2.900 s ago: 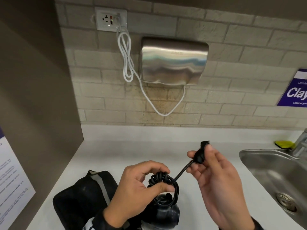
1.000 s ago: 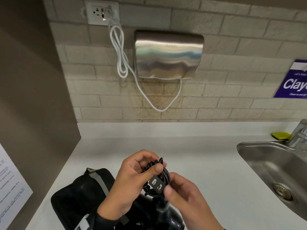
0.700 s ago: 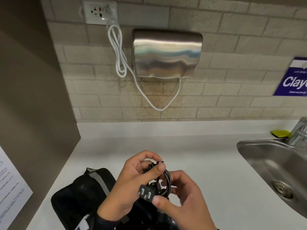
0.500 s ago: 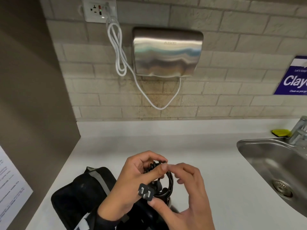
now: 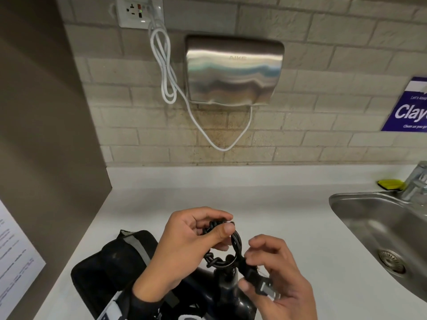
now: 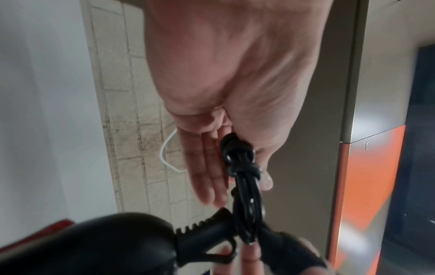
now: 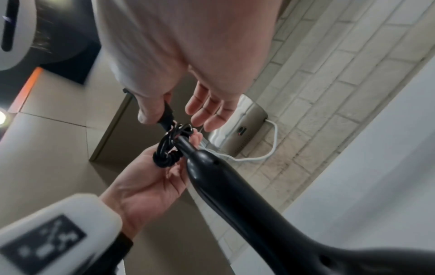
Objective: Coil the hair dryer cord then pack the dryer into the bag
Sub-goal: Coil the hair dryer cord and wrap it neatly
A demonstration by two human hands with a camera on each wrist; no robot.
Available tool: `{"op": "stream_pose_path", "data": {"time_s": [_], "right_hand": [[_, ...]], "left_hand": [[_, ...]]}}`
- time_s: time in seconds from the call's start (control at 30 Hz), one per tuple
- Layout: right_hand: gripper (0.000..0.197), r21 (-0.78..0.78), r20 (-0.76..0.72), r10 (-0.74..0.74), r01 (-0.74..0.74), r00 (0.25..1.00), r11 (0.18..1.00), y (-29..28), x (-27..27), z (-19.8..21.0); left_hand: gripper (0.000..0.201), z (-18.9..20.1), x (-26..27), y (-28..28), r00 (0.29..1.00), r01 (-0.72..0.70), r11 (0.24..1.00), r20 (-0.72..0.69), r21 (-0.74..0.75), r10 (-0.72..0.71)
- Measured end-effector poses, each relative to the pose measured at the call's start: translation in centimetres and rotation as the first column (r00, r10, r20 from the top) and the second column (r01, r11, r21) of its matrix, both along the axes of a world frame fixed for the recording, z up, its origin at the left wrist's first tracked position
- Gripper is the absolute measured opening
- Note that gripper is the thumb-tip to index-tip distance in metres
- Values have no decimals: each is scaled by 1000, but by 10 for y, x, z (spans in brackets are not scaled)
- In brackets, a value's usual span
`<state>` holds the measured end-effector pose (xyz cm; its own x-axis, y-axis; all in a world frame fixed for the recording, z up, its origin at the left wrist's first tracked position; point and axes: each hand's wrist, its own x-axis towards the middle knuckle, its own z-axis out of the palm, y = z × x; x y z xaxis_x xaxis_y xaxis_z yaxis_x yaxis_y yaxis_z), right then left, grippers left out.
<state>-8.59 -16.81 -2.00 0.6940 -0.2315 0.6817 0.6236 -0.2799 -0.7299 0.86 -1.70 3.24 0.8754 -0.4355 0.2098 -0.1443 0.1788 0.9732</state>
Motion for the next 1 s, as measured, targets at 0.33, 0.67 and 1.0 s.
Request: {"op": "stream_pose_path", "data": {"time_s": [0.33, 0.67, 1.0], "right_hand": [[49, 51, -89, 39, -35, 995, 998, -13, -11, -26], [87, 833, -548, 796, 80, 256, 547, -26, -24, -54], [34, 952, -214, 748, 306, 628, 16, 23, 16, -21]], "left_hand": [[21, 11, -5, -1, 994, 111, 992, 11, 67, -112], [19, 14, -9, -5, 983, 179, 982, 36, 60, -181], [22, 15, -15, -4, 957, 218, 966, 164, 140, -240]]}}
